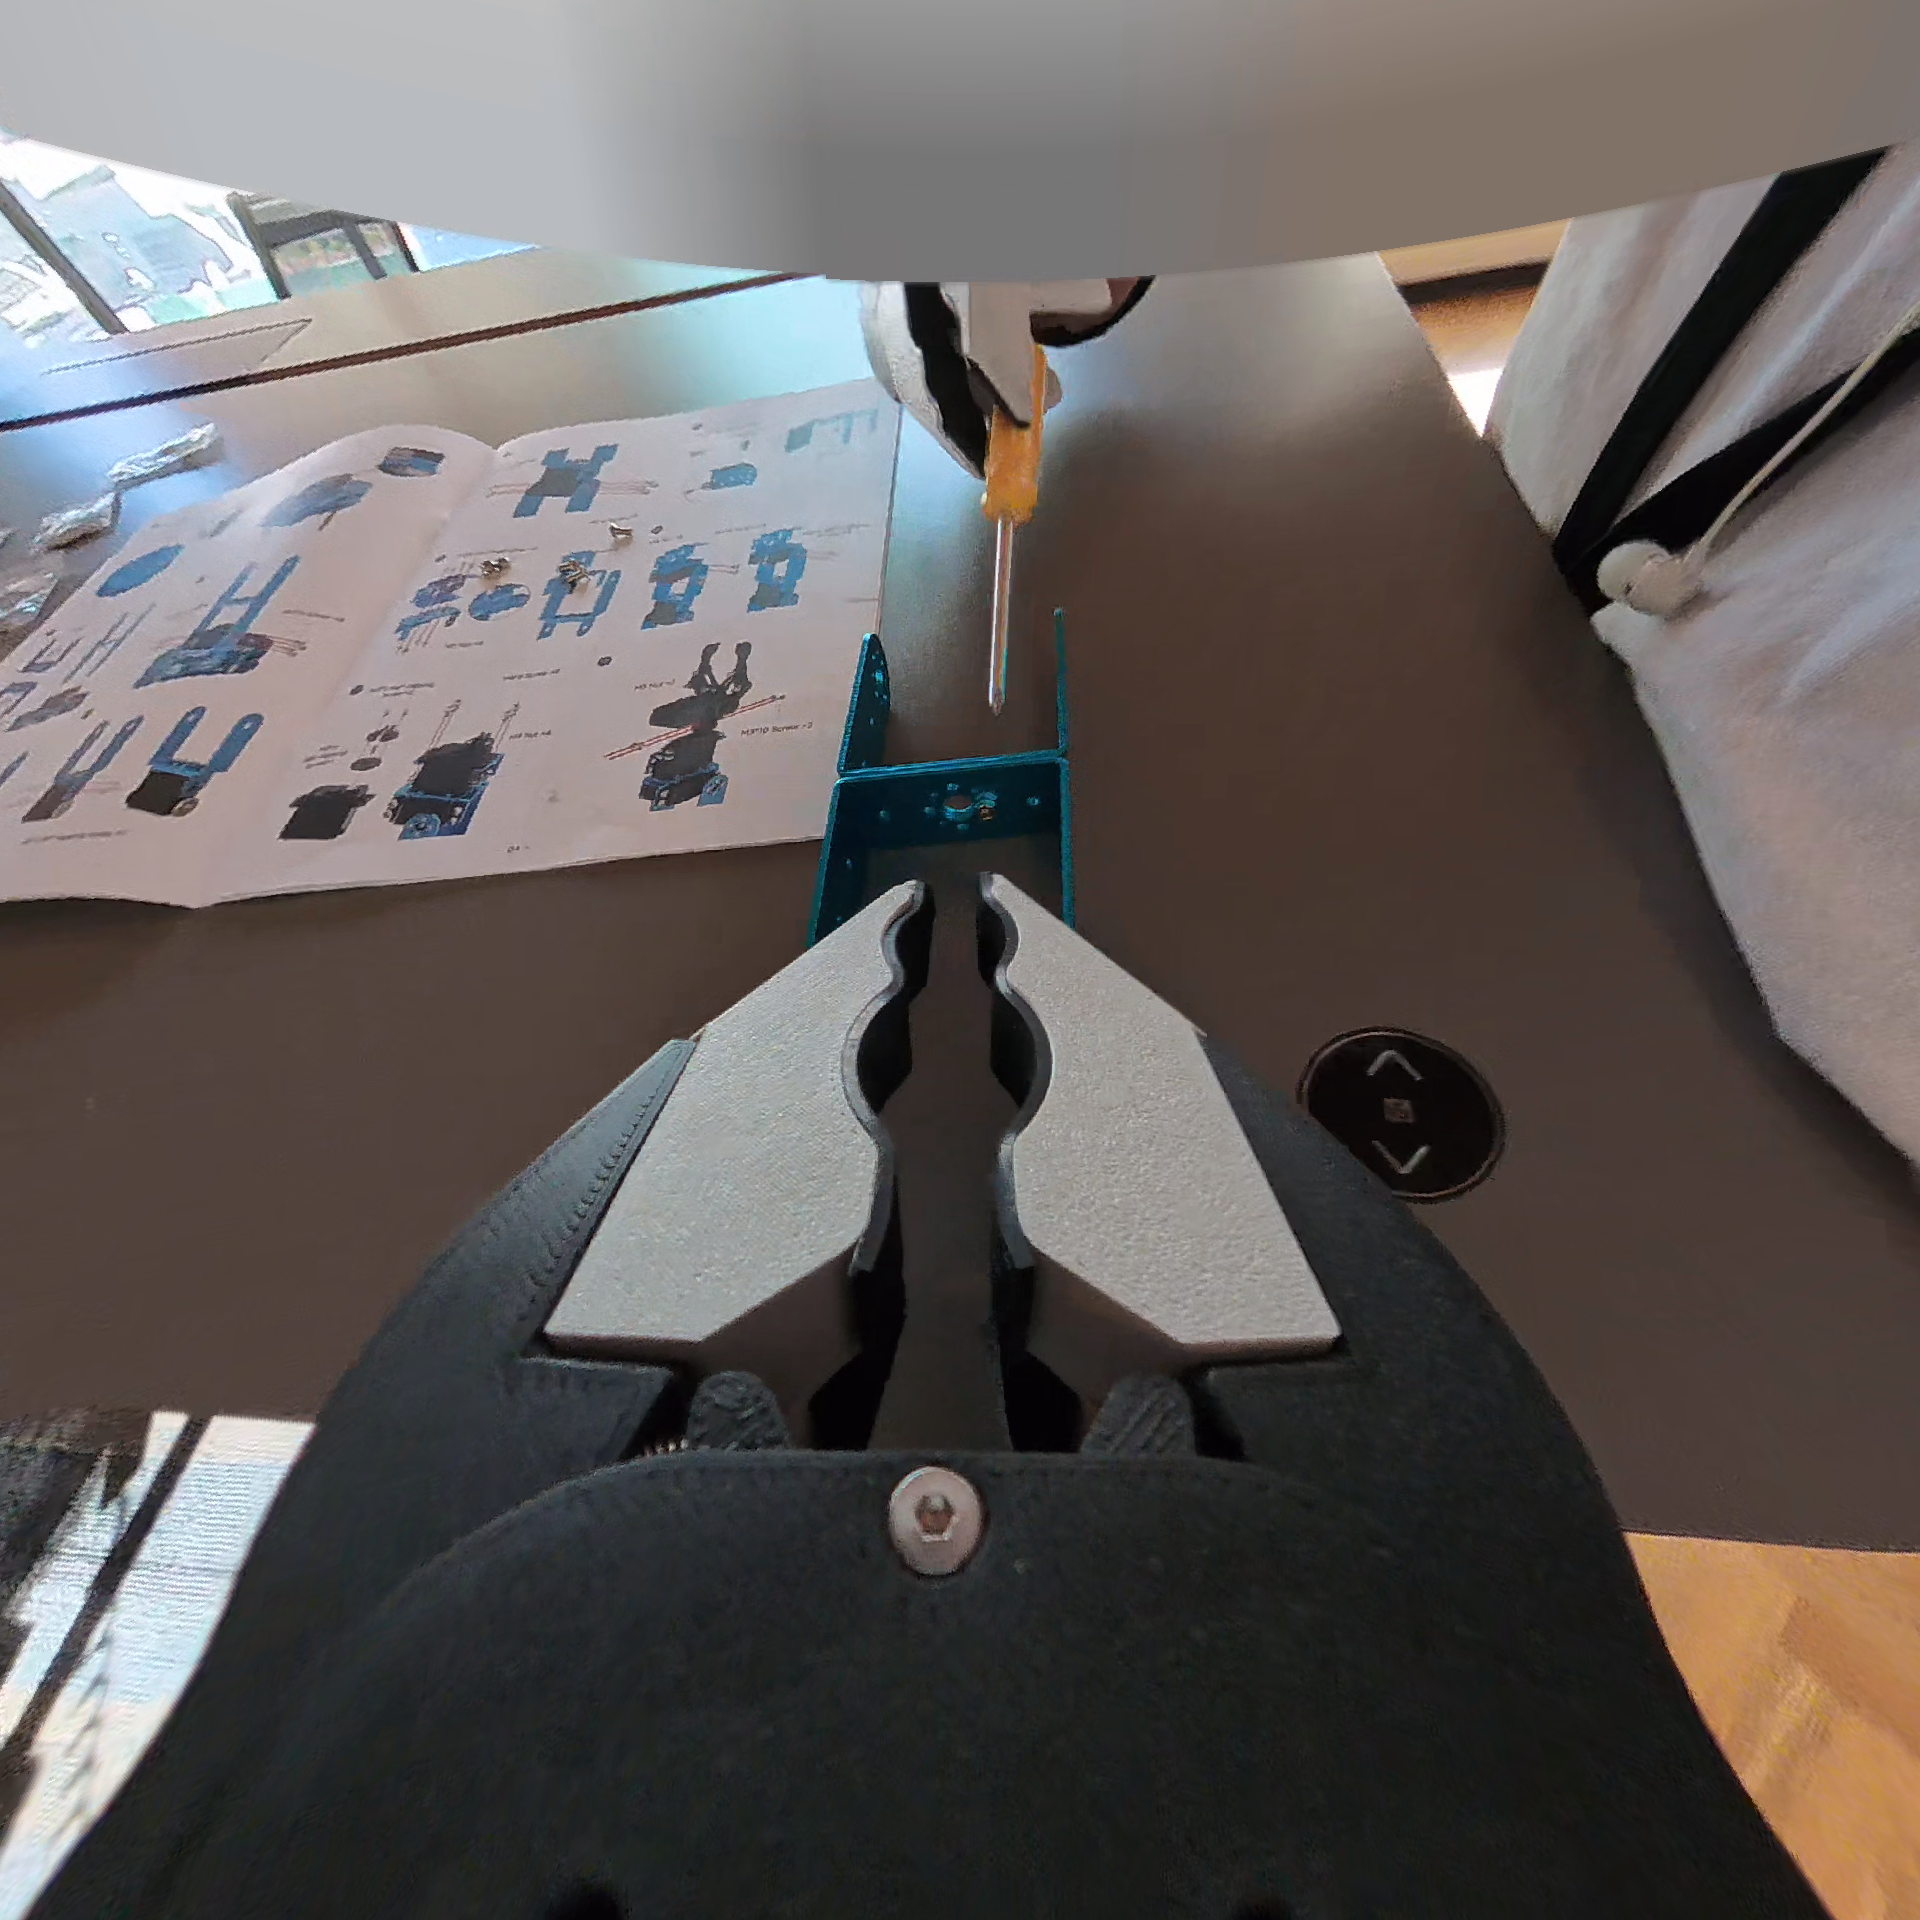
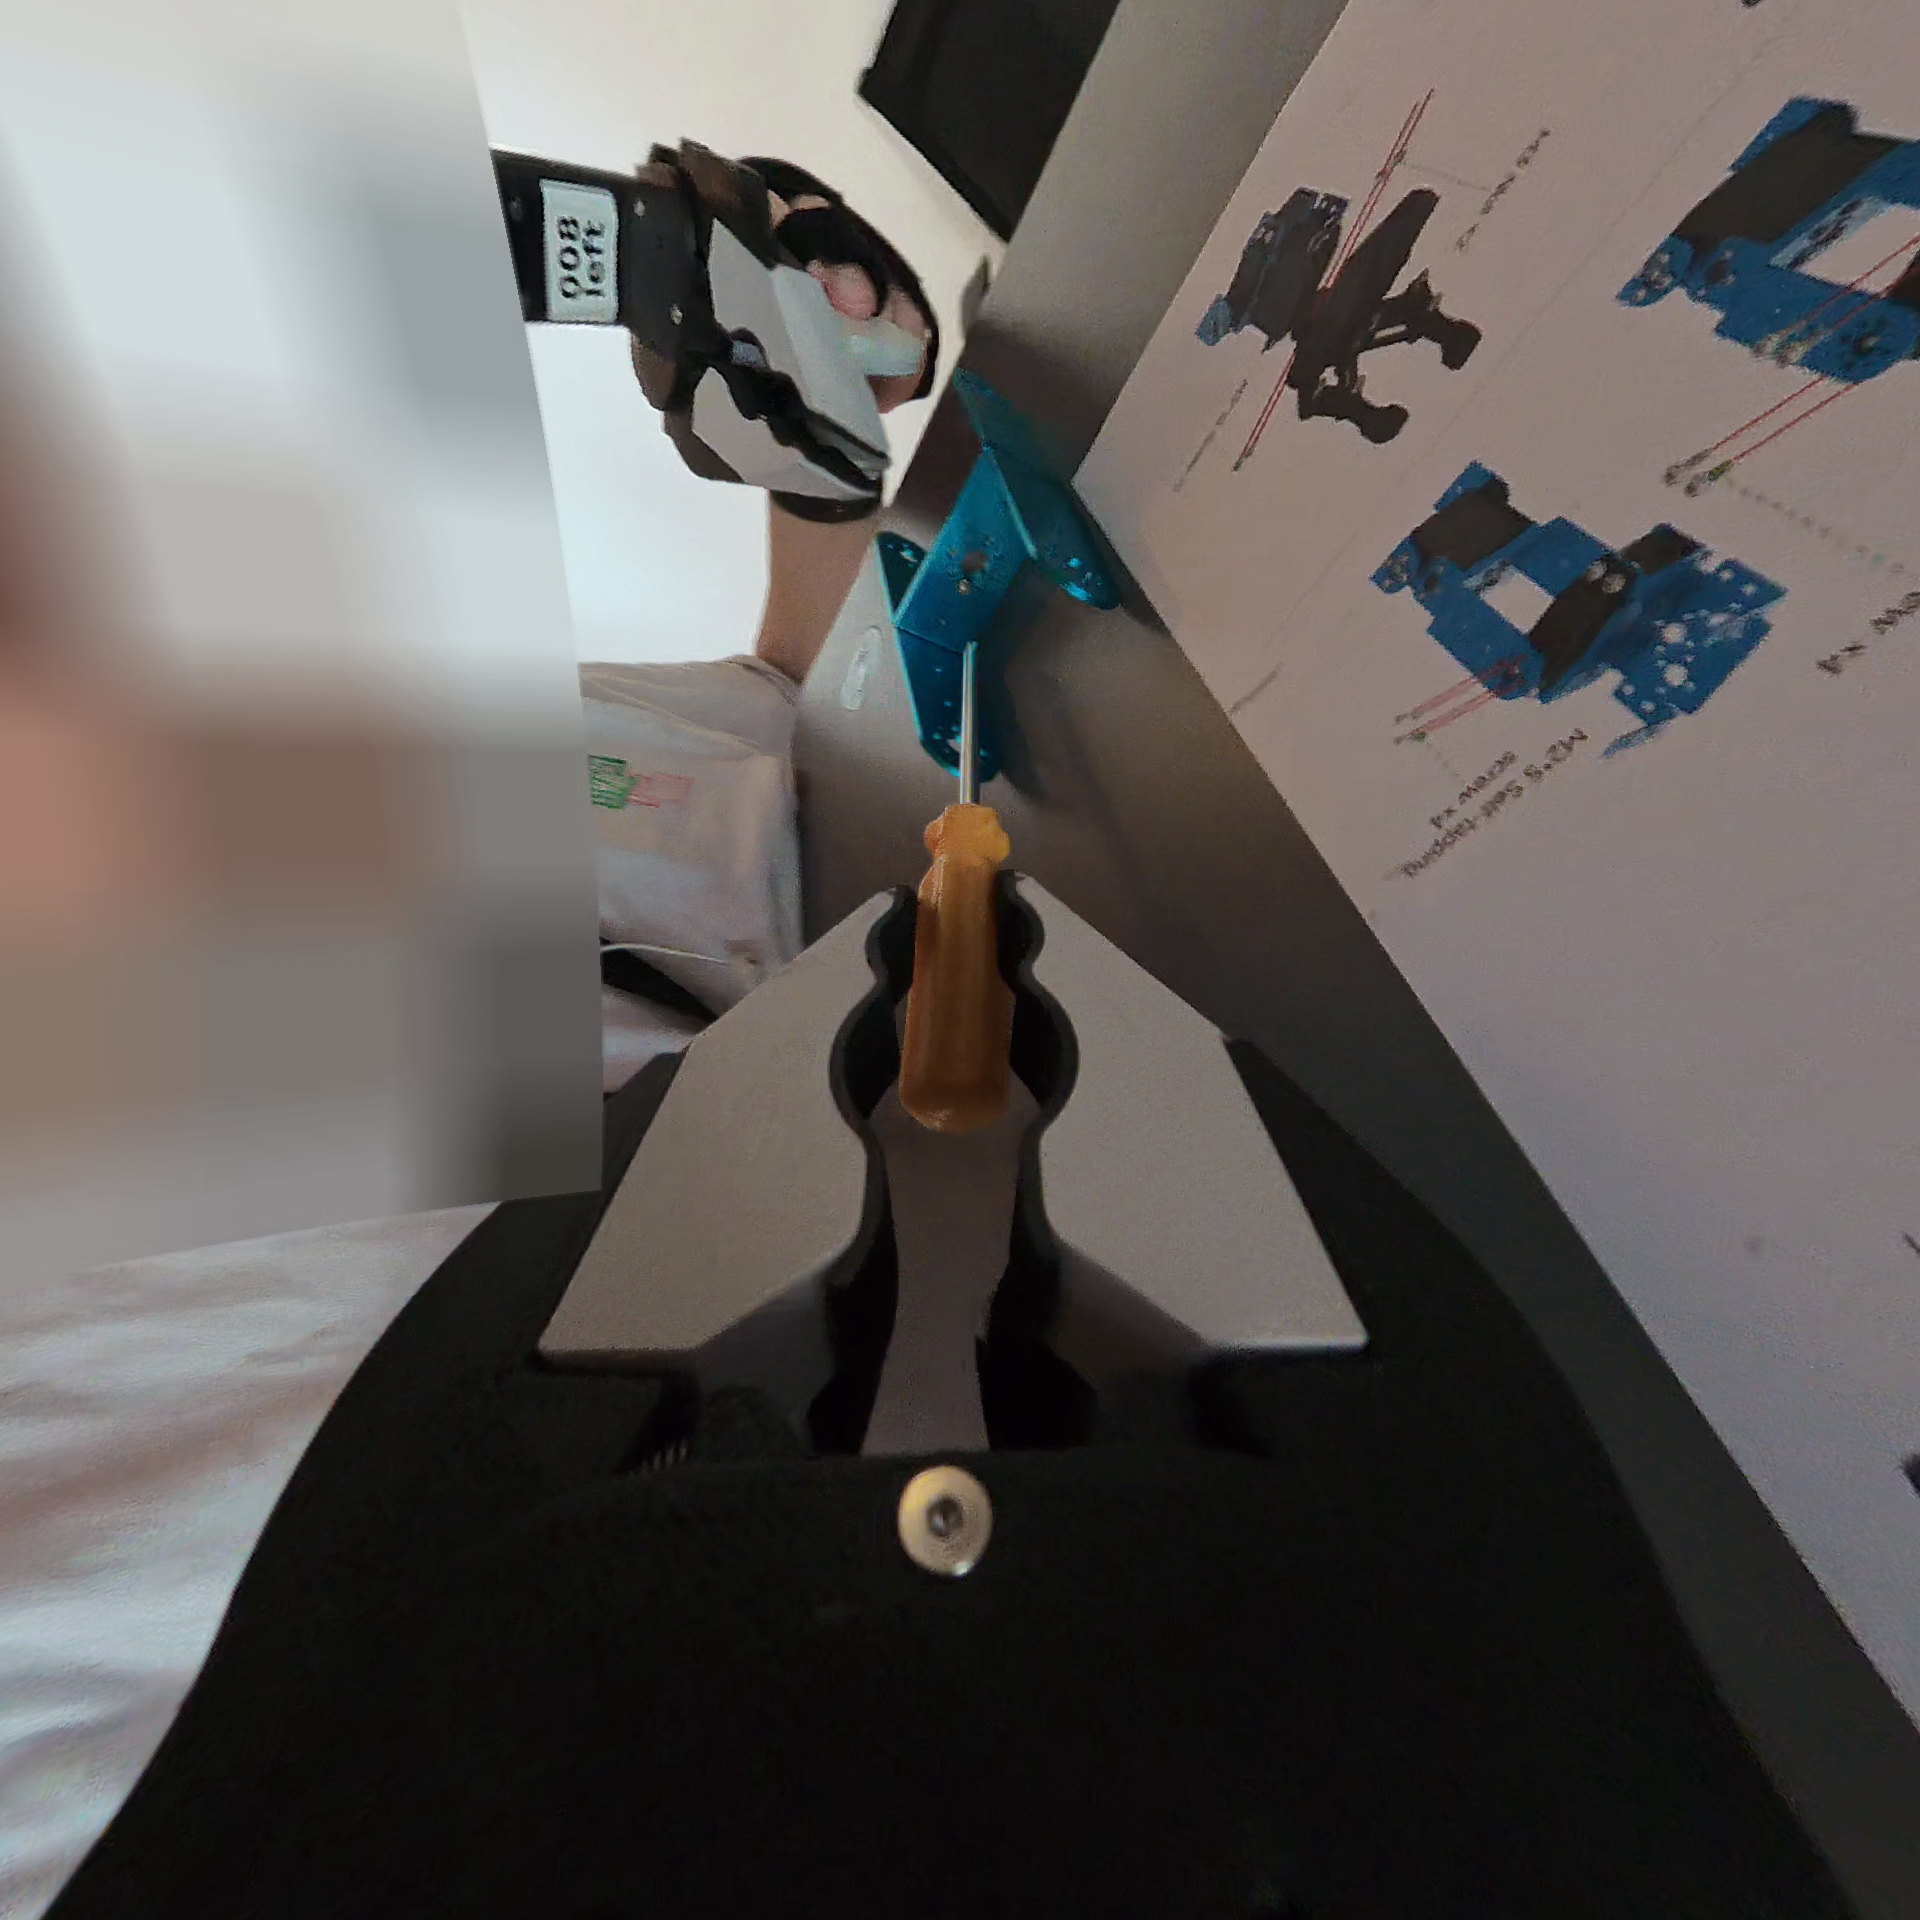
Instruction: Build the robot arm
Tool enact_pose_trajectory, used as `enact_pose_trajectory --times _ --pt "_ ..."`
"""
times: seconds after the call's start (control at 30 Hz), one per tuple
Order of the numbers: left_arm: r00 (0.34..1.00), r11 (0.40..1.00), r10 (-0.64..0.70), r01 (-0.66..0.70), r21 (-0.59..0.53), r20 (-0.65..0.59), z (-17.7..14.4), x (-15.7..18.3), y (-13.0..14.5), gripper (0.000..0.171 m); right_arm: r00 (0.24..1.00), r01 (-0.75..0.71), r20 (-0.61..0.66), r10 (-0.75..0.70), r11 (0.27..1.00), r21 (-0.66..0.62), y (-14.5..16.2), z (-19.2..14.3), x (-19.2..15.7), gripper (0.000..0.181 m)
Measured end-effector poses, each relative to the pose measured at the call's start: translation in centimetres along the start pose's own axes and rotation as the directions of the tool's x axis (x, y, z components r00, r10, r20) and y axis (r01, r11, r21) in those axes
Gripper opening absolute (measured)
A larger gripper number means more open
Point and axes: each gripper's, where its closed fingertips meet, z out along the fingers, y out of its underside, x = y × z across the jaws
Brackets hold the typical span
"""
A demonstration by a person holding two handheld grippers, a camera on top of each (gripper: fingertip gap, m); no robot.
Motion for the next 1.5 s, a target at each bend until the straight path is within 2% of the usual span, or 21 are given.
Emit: enact_pose_trajectory --times 0.1,0.27,0.37,0.43,0.5,0.57,0.67,0.73,0.83,0.9,0.97,1.13,1.3,1.4,1.5 --pt "0.995 0.994 -0.095 0.093 0.055 0.039 -1.1 0.6 -0.3 0.015 0.98 0.163 -0.119 -0.161 0.987 0.006 0.9 -0.9 0.4 0.015" --pt "0.972 0.956 -0.236 0.231 0.178 0.009 -2.8 1.8 -2.0 0.021 0.94 0.243 -0.261 -0.22 0.968 0.059 1.6 -2.5 1.4 0.014" --pt "0.967 0.934 -0.252 0.255 0.25 -0.042 -3.6 2.0 -4.1 0.019 0.884 0.309 -0.381 -0.27 0.95 0.044 1.9 -3.5 2.5 0.015" --pt "0.966 0.927 -0.251 0.26 0.269 -0.069 -3.9 2.0 -5.1 0.018 0.853 0.38 -0.41 -0.323 0.923 0.062 1.7 -3.7 1.8 0.027" --pt "0.966 0.927 -0.245 0.257 0.272 -0.076 -4.0 1.9 -5.7 0.019 0.827 0.441 -0.434 -0.358 0.891 0.106 1.4 -3.9 0.7 0.027" --pt "0.969 0.922 -0.238 0.247 0.298 -0.067 -4.1 1.7 -6.4 0.017 0.759 0.538 -0.525 -0.384 0.824 0.175 0.6 -4.4 -0.3 0.027" --pt "0.973 0.91 -0.227 0.228 0.348 -0.044 -4.4 1.6 -7.0 0.015 0.628 0.728 -0.607 -0.486 0.644 0.238 0.1 -3.0 -3.4 0.027" --pt "0.972 0.911 -0.232 0.228 0.344 -0.031 -4.3 2.0 -6.7 0.014 0.532 0.807 -0.64 -0.554 0.561 0.185 0.6 -1.1 -4.4 0.028" --pt "0.964 0.916 -0.266 0.255 0.311 -0.007 -4.4 3.0 -6.1 0.014 0.342 0.895 -0.699 -0.628 0.444 0.039 0.8 0.8 -5.3 0.028" --pt "0.959 0.913 -0.282 0.257 0.316 0.034 -4.7 3.9 -6.3 0.014 0.28 0.92 -0.686 -0.672 0.392 -0.008 0.9 1.9 -5.6 0.028" --pt "0.951 0.906 -0.297 0.252 0.339 0.087 -5.0 4.9 -6.5 0.014 0.29 0.916 -0.665 -0.689 0.4 -0.015 1.1 2.2 -5.5 0.028" --pt "0.89 0.852 -0.42 0.32 0.414 0.179 -5.2 7.1 -6.6 0.016 0.372 0.912 -0.639 -0.673 0.394 0.116 1.2 1.1 -6.7 0.027" --pt "0.851 0.849 -0.461 0.341 0.403 0.251 -6.5 7.9 -6.6 0.018 0.458 0.878 -0.633 -0.624 0.427 0.215 0.9 -0.1 -6.9 0.025" --pt "0.847 0.839 -0.463 0.323 0.438 0.261 -8.2 7.6 -7.6 0.019 0.437 0.887 -0.672 -0.597 0.412 0.211 0.9 -0.6 -7.0 0.023" --pt "0.841 0.83 -0.461 0.296 0.473 0.284 -10.1 7.0 -7.4 0.02 0.394 0.897 -0.711 -0.582 0.413 0.159 0.8 -0.6 -6.4 0.02"
